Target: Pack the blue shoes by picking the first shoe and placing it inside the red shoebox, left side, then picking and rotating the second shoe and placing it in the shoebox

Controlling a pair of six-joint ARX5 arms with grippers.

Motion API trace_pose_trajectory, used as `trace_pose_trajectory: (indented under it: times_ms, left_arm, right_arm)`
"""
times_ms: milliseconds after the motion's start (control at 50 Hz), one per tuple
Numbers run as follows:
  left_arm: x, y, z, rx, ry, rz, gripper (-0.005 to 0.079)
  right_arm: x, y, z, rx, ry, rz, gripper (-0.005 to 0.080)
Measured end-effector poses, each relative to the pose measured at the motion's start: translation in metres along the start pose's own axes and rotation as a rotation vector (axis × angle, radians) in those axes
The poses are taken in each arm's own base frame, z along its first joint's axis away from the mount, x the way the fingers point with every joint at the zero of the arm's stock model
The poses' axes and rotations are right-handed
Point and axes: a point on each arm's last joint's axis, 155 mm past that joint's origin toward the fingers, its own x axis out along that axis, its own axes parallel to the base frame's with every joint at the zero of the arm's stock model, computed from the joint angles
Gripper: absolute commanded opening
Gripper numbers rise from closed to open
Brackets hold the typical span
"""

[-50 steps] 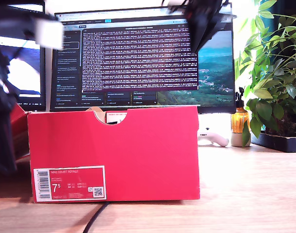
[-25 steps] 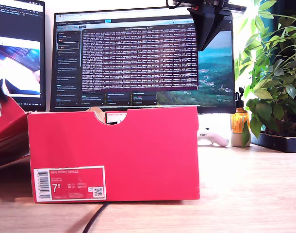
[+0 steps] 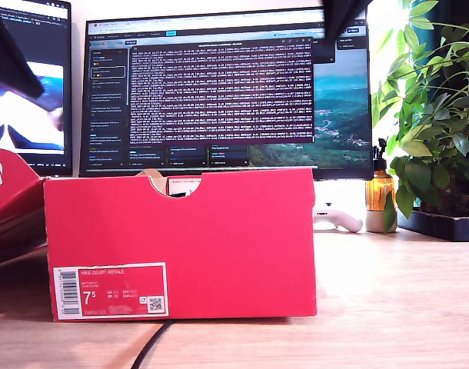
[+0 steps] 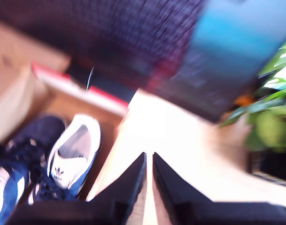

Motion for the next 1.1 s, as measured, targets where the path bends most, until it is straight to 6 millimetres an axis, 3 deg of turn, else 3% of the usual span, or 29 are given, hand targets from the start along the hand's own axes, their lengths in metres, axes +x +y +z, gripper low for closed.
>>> trace_pose_trajectory:
  times_ms: [80,160,340,460,620,720,800,940,1100]
  left_arm:
    - [0.000,0.007,0.006,-0.017,-0.031,0.003,-0.0019]
    - [0.000,0.014,0.010,-0.033,-0.052,0.011,-0.0019]
    - [0.000,0.027,0.009,-0.039,-0.056,0.032,-0.0019]
    - [-0.002,0.037,0.019,-0.050,-0.103,0.053,-0.0019]
    - [-0.001,0.058,0.036,-0.068,-0.179,0.097,-0.0019]
    - [0.005,0.068,0.037,-0.080,-0.189,0.107,-0.0019]
    - [0.013,0.075,0.032,-0.094,-0.176,0.103,-0.0019]
    - [0.025,0.081,0.018,-0.146,-0.136,0.071,-0.0019]
    - [0.025,0.096,0.007,-0.214,-0.122,0.096,-0.0019]
  right_arm:
    - [-0.012,-0.012,0.003,0.022,-0.024,-0.021,-0.0013]
    - [-0.011,-0.021,0.002,0.036,-0.027,-0.037,-0.0013]
    - [0.021,-0.031,-0.035,0.065,0.037,-0.061,-0.0013]
    - [0.034,-0.030,-0.053,0.071,0.015,-0.066,-0.0013]
    - [0.014,-0.037,-0.061,0.074,-0.123,-0.088,-0.0013]
    - [-0.004,-0.043,-0.063,0.088,-0.225,-0.109,-0.0013]
    - [-0.007,-0.050,-0.068,0.089,-0.283,-0.132,-0.0013]
    - [0.020,-0.057,-0.096,0.042,-0.277,-0.163,-0.0013]
    - [0.054,-0.060,-0.138,0.038,-0.241,-0.149,-0.0013]
